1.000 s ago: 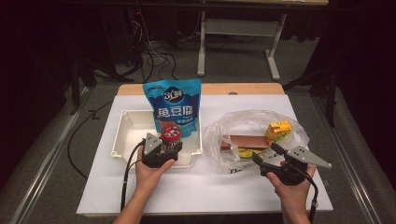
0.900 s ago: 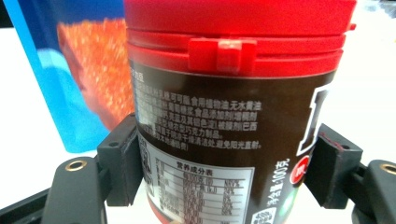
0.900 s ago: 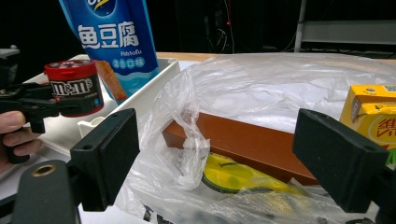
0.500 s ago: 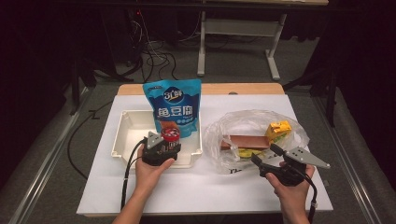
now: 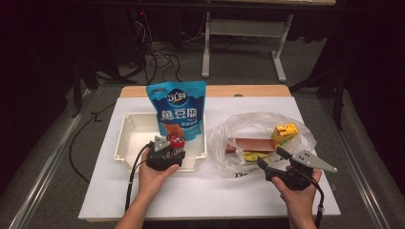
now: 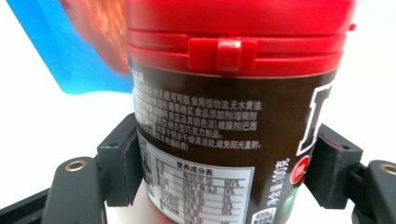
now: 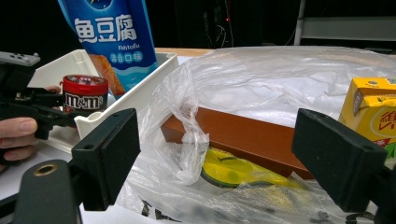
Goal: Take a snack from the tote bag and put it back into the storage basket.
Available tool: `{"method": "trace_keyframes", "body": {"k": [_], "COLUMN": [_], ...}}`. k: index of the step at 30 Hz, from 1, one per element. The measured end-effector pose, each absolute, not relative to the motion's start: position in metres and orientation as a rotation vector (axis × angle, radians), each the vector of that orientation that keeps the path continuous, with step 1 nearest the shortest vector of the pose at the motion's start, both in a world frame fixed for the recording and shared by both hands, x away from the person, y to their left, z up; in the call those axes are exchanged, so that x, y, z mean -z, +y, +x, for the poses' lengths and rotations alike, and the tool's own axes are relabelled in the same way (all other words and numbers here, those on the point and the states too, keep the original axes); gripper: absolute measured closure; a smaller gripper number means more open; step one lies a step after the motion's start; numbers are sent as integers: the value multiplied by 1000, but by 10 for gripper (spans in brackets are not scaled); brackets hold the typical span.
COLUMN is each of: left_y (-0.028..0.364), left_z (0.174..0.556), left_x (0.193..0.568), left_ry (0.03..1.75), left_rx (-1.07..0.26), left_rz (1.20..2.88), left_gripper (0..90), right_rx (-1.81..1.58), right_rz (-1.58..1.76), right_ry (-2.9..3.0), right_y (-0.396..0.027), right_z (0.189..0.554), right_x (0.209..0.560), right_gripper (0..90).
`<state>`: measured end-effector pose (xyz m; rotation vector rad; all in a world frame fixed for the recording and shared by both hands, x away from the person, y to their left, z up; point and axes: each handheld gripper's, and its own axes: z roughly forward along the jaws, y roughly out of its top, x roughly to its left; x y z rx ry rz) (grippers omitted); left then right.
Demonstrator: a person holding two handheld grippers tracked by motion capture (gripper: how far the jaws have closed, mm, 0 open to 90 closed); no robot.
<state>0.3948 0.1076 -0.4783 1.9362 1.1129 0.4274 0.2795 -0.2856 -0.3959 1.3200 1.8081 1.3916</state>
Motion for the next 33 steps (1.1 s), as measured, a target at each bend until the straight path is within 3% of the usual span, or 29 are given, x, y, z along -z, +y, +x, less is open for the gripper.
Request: {"method": "trace_keyframes", "body": {"k": [24, 31, 33], "left_y": [107, 110, 110], "left_z": [388, 385, 382], "left_x": [484, 478, 474], "left_ry": [1129, 1124, 1143], "left_rx": [-402, -379, -401], "left_rz": [1980, 1936, 1944], "left_gripper": [254, 58, 52], "right_rx": [-1368, -1358, -1358], "right_rz": [1331, 1326, 1325], "right_ry": [1812, 1815, 1817], "right_y": [-288, -289, -289], "right_z": [279, 279, 279], "right_x": [399, 400, 400], "right_gripper": [158, 158, 156]}}
